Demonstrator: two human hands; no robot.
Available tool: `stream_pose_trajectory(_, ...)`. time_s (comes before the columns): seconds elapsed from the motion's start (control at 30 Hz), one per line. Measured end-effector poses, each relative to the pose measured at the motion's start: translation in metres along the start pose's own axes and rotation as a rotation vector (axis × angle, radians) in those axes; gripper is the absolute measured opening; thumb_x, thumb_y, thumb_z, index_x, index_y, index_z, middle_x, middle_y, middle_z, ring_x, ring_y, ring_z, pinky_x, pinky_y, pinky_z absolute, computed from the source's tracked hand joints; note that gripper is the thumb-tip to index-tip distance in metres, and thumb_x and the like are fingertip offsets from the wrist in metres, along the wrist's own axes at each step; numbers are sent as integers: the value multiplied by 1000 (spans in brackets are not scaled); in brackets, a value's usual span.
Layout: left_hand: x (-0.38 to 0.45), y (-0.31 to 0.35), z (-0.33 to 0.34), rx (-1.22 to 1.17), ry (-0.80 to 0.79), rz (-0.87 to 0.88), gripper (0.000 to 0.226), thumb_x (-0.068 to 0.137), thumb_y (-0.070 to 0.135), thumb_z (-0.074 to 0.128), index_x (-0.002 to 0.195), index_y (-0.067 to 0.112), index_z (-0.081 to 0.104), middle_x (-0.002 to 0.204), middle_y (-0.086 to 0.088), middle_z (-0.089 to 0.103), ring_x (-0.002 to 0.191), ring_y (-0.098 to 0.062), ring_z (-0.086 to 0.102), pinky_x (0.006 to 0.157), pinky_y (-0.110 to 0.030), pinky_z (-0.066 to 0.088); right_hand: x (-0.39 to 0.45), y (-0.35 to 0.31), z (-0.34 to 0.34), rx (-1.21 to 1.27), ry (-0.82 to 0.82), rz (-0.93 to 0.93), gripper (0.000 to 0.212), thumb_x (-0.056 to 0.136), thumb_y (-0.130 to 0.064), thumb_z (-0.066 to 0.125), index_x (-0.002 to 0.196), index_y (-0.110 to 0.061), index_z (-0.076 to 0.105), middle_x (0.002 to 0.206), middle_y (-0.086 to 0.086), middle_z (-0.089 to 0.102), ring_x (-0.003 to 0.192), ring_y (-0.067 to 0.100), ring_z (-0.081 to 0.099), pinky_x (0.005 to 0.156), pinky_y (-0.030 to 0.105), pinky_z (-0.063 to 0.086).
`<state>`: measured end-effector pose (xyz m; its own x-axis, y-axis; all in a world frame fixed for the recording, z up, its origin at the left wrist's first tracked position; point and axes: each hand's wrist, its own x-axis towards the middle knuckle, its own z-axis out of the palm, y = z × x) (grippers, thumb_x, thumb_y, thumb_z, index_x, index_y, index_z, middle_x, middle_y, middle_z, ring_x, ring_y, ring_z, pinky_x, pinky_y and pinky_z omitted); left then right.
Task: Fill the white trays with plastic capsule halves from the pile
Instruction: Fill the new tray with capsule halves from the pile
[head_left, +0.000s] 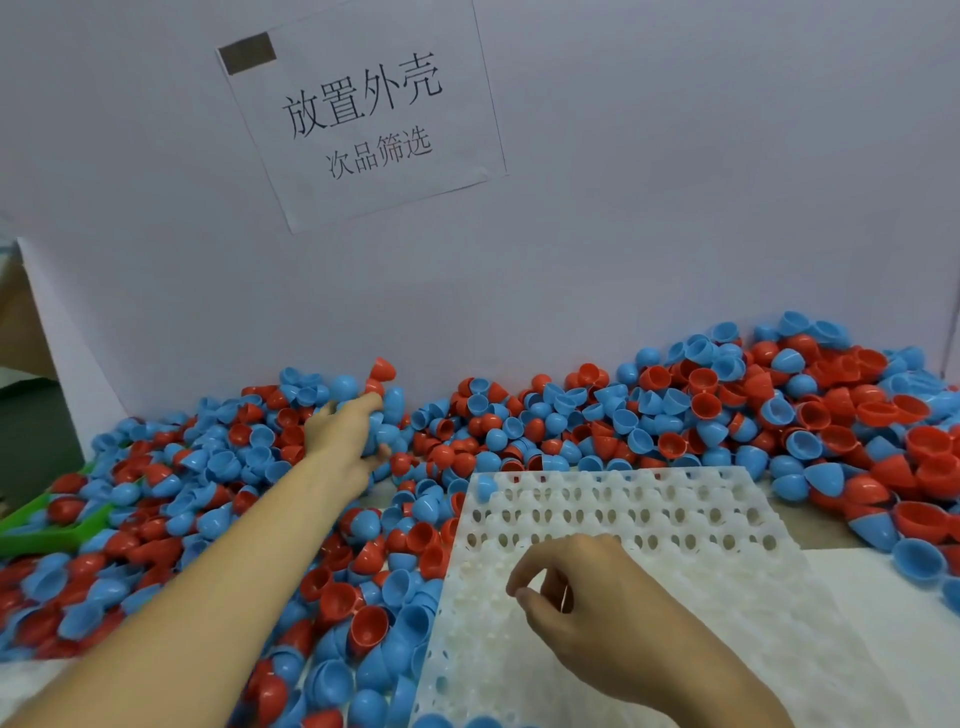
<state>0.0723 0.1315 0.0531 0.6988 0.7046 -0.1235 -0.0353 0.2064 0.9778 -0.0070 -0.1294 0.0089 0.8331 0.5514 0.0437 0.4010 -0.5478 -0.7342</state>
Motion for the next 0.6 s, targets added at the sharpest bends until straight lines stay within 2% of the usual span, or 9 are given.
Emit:
stream_pose_trajectory(0.13, -53, 4, -3, -287, -94, -98, 20, 90, 10, 66, 109, 11, 65, 95, -9, 66, 67, -14, 60, 43, -21, 44, 0, -2, 2, 15, 3, 1, 17, 98, -29, 57, 106, -31, 71, 72, -13, 64, 66, 2, 62, 58, 14, 45)
stream_pose_trajectory(0.2, -82, 0, -6, -390, -147, -129, 4, 90, 9, 66, 93, 12, 68, 81, -7, 69, 62, -13, 60, 42, -21, 44, 1, -2, 2, 23, 15, 7, 16, 98, -30, 57, 104, -31, 72, 70, -12, 65, 65, -1, 62, 57, 13, 45)
stream_pose_trajectory(0.3, -118, -10, -9, -523, -139, -182, 8, 90, 10, 68, 82, 11, 69, 65, -7, 68, 52, -12, 61, 39, -20, 42, 2, -1, 3, 43, 49, 15, 16, 98, -29, 57, 102, -32, 72, 68, -10, 66, 63, -3, 61, 57, 13, 45)
stream_pose_trajectory(0.4, -141, -22, -9, -605, -209, -236, 4, 80, 7, 70, 79, 9, 73, 70, -11, 71, 51, -13, 61, 37, -19, 41, 6, 0, 6, 78, 136, 50, 16, 97, -28, 57, 103, -34, 70, 70, -11, 66, 66, -4, 61, 58, 12, 47)
stream_pose_trajectory(0.47, -148, -28, -8, -600, -253, -276, 13, 67, 10, 73, 79, 8, 77, 78, -14, 73, 54, -14, 62, 37, -20, 41, 9, 1, 8, 113, 233, 85, 17, 98, -29, 56, 109, -36, 67, 80, -13, 67, 72, -2, 64, 61, 12, 48)
stream_pose_trajectory(0.53, -148, -32, -8, -576, -299, -295, 15, 66, 13, 73, 79, 8, 79, 82, -15, 74, 56, -14, 63, 37, -20, 41, 12, 0, 10, 205, 326, 122, 21, 98, -29, 55, 117, -36, 62, 89, -14, 66, 75, -1, 66, 63, 12, 50)
stream_pose_trajectory(0.6, -146, -34, -10, -557, -339, -292, 22, 69, 14, 72, 89, 7, 77, 89, -16, 73, 61, -15, 62, 37, -20, 41, 16, -2, 10, 368, 385, 180, 20, 98, -29, 55, 117, -35, 58, 93, -12, 67, 73, -1, 69, 65, 18, 56)
